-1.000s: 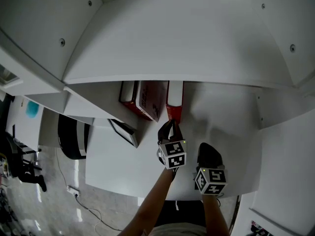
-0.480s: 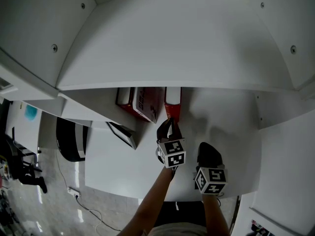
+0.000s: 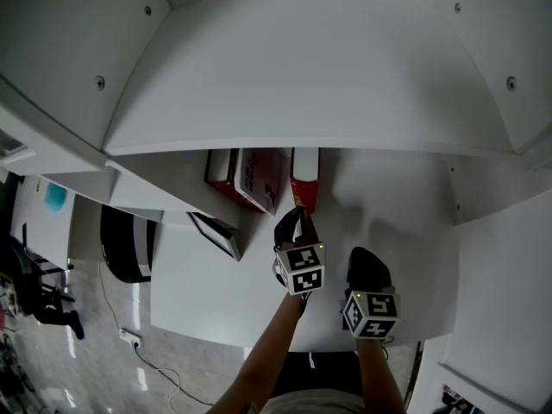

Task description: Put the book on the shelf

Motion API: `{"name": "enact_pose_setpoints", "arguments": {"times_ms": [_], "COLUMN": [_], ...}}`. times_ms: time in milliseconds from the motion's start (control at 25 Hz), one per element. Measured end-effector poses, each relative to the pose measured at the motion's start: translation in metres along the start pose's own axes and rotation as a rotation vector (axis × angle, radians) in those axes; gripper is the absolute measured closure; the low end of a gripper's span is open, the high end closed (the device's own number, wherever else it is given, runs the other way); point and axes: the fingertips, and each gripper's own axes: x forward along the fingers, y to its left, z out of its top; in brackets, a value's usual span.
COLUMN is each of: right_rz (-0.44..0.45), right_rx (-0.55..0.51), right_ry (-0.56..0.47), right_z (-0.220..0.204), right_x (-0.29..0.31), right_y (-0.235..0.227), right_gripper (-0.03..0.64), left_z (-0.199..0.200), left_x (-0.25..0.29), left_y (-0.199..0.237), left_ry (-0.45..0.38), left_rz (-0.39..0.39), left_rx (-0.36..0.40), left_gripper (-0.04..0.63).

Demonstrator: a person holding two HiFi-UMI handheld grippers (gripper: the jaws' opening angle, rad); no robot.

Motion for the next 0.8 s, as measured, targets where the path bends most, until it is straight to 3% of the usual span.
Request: {"name": "enact_pose_setpoints", "arguments": {"times_ms": [800], "right_rz": [0.045], "right_rx": [-0.037], "right_ry": [-0.082], "right_z": [0.018], "right_x": [-0.029], "right_y": [0.034], "right_gripper": [0.601], "left_z": [-0.001], "left_x": [-0.104], "left_y": [-0.005], "left_ry": [-0.056], "left_rz": [-0.019], "left_rx": [-0.057], "left_gripper": [0.578]}}
